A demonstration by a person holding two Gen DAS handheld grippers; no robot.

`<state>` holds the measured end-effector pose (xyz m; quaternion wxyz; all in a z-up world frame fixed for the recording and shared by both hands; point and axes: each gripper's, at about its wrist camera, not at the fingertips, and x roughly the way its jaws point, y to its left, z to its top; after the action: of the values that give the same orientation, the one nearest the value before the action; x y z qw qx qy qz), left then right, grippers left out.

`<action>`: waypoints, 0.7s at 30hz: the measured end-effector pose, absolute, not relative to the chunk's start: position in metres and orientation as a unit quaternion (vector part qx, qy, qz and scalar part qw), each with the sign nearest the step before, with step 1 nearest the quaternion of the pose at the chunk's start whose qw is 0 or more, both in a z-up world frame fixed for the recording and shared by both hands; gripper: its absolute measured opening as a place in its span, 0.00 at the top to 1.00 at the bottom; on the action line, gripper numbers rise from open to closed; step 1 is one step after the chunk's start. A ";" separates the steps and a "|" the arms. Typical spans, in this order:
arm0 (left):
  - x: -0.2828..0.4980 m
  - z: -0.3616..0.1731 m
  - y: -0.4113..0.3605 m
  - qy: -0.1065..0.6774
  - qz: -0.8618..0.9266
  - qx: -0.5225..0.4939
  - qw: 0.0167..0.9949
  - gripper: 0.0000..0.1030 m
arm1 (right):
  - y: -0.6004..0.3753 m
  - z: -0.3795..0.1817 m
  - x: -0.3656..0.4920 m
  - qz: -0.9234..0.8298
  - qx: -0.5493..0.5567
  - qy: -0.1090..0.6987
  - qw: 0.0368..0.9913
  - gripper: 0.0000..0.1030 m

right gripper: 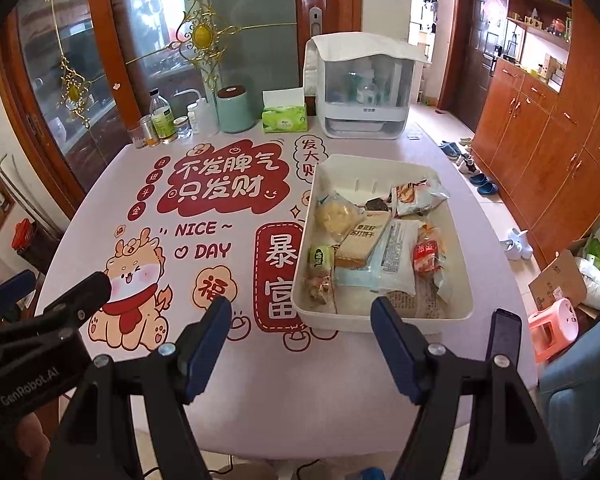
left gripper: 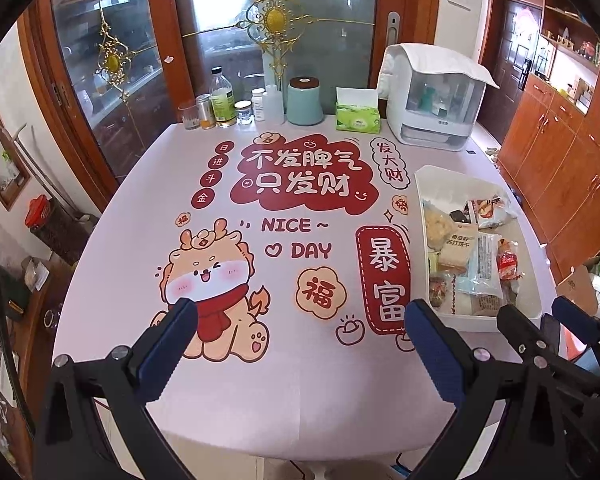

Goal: Organize snacks

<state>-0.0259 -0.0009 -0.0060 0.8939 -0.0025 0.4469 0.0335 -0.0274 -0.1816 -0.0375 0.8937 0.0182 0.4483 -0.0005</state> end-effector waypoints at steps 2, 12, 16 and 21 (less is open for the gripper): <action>-0.026 -0.007 -0.001 0.450 0.033 -0.002 0.893 0.01 | -0.181 -0.038 -0.027 0.000 0.018 0.450 0.893 0.29; -0.024 -0.009 0.000 0.450 0.033 -0.002 0.893 0.00 | -0.179 -0.038 -0.028 0.001 0.018 0.449 0.893 0.29; -0.024 -0.009 0.000 0.449 0.033 -0.002 0.893 0.01 | -0.178 -0.037 -0.027 -0.001 0.015 0.448 0.894 0.29; -0.024 -0.009 -0.001 0.449 0.033 -0.002 0.893 0.01 | -0.178 -0.037 -0.027 -0.002 0.015 0.448 0.894 0.29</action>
<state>-0.0240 -0.0006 -0.0087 0.8929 -0.0016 0.4490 0.0332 -0.0265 -0.1785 -0.0369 0.8939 0.0153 0.4479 -0.0022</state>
